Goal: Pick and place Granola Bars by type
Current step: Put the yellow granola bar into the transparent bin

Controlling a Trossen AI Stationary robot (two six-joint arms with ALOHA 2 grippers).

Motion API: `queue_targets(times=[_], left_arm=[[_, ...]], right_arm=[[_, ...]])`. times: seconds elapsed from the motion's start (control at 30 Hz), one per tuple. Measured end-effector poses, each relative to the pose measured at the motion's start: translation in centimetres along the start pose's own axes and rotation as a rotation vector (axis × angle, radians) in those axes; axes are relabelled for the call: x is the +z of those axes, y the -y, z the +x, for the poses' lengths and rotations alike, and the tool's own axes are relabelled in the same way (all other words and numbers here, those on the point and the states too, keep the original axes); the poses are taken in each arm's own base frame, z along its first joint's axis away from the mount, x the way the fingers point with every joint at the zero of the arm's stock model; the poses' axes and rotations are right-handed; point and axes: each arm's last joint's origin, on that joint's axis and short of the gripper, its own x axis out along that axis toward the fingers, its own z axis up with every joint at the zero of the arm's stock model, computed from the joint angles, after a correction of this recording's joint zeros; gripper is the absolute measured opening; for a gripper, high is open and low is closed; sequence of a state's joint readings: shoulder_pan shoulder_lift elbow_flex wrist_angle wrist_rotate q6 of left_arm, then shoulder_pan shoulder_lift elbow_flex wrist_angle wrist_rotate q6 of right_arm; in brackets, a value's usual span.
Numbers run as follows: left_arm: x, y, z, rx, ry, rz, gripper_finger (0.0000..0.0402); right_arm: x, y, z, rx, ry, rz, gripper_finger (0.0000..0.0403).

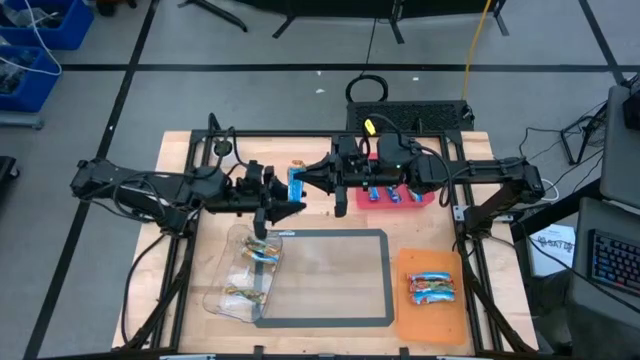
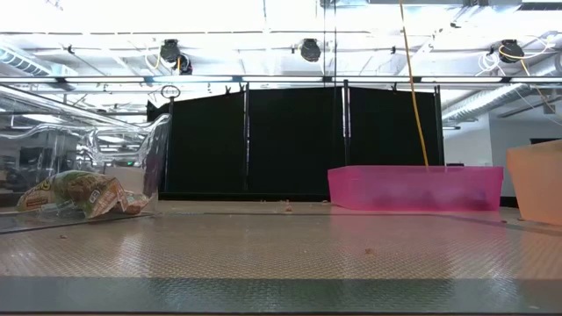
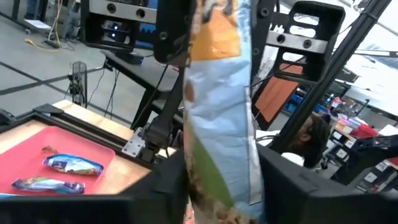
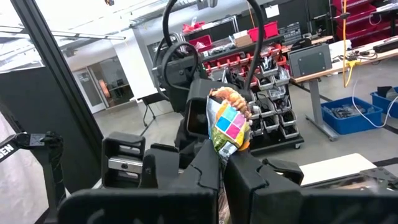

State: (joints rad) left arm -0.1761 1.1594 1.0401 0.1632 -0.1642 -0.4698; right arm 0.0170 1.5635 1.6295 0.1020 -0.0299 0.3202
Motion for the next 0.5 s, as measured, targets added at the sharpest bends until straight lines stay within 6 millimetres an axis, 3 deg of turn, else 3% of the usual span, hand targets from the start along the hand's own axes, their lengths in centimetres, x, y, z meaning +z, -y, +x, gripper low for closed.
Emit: queue_targets(times=[0.23, 0.5], left_arm=[[0.12, 0.05, -0.10, -0.006, 0.006, 0.005, 0.0034], [0.30, 0.15, -0.10, -0.019, 0.022, 0.011, 0.0027]], right_arm=[[0.00, 0.01, 0.00, -0.001, 0.000, 0.005, 0.0002], [-0.07, -0.04, 0.00, 0.028, -0.014, -0.045, 0.0071]])
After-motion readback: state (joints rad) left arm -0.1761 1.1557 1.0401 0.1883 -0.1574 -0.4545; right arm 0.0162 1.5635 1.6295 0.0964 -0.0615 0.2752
